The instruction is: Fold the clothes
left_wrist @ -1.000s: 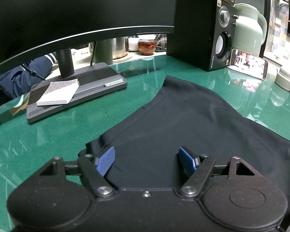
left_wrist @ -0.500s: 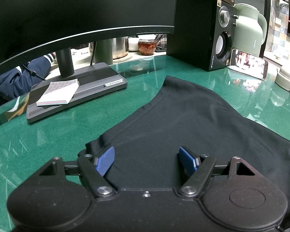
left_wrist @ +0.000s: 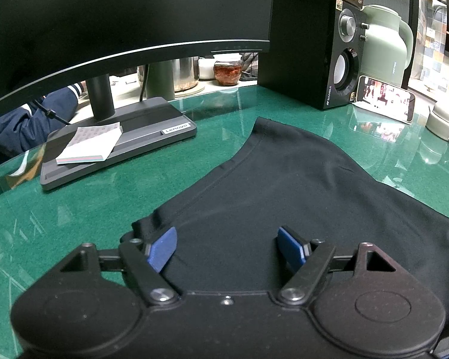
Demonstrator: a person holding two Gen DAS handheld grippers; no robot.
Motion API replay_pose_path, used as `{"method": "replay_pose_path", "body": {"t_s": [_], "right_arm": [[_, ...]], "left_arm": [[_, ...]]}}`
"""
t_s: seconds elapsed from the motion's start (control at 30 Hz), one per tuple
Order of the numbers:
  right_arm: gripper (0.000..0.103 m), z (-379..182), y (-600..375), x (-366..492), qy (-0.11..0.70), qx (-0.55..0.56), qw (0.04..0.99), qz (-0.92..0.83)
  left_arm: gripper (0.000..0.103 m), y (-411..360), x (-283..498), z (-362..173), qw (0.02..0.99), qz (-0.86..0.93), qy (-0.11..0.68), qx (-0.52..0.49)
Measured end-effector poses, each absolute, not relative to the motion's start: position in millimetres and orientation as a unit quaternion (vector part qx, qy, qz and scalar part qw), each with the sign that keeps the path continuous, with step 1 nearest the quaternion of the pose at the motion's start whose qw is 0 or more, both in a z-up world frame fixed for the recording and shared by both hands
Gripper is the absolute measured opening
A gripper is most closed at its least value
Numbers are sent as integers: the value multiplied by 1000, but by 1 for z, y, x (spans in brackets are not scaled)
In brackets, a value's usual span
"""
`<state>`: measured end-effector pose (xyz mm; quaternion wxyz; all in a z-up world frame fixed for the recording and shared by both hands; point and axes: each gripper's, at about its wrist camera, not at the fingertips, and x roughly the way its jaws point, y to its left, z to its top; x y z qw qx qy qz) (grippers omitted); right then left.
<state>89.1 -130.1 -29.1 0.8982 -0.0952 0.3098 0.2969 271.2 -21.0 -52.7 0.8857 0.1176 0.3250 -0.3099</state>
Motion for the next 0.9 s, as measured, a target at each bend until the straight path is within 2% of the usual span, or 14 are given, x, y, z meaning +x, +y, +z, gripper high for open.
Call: {"method": "replay_pose_path", "body": {"t_s": [0.9], "right_arm": [[27,-27,-133,88,303,-93,904,286]], "left_arm": [[75,-22,270,-52,887,-308,324,118]]}}
